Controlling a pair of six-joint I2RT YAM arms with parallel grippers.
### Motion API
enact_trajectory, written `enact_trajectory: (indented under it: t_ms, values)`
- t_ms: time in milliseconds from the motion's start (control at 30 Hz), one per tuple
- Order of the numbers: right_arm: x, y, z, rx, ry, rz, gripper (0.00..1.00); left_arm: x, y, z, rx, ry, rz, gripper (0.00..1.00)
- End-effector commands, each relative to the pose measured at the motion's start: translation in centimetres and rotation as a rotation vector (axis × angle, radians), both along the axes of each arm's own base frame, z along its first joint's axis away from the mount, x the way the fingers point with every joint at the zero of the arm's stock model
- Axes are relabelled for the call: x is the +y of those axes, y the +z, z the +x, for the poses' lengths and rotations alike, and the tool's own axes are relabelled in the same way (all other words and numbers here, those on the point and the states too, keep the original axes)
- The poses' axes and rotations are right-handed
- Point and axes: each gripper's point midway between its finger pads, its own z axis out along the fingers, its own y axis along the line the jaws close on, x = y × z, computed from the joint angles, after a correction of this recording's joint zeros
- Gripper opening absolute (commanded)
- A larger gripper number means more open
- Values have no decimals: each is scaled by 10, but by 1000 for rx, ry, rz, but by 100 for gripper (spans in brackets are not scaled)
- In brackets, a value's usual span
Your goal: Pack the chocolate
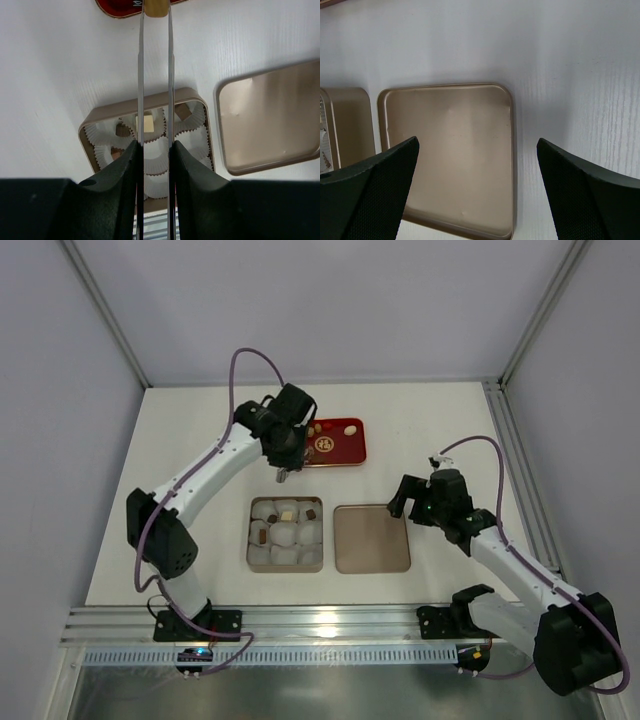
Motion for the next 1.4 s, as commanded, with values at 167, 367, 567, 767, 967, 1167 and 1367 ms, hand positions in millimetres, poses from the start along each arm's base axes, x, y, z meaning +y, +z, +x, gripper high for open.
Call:
enact_trajectory:
  t_ms: [167,367,567,767,967,1167,1367]
  values:
    - [7,22,23,-74,-12,27,100,15,37,-35,-72,11,-125,29]
    - [9,21,30,-73,-17,25,100,35,32,-71,-46,9,-134,29]
    - [10,18,33,-62,-19,23,100,55,36,-113,-43,-7,-186,30]
    - [6,17,38,-62,-49,3,100,66,24,-147,0,-16,-220,30]
    - [4,16,38,-59,-60,-3,100,65,2,-173,62,-25,-240,30]
    - [3,12,36,-51,-62,-11,100,70,-11,-186,85,-10,-237,30]
    - [3,11,35,-48,-61,-14,100,71,-20,-191,112,-6,-224,30]
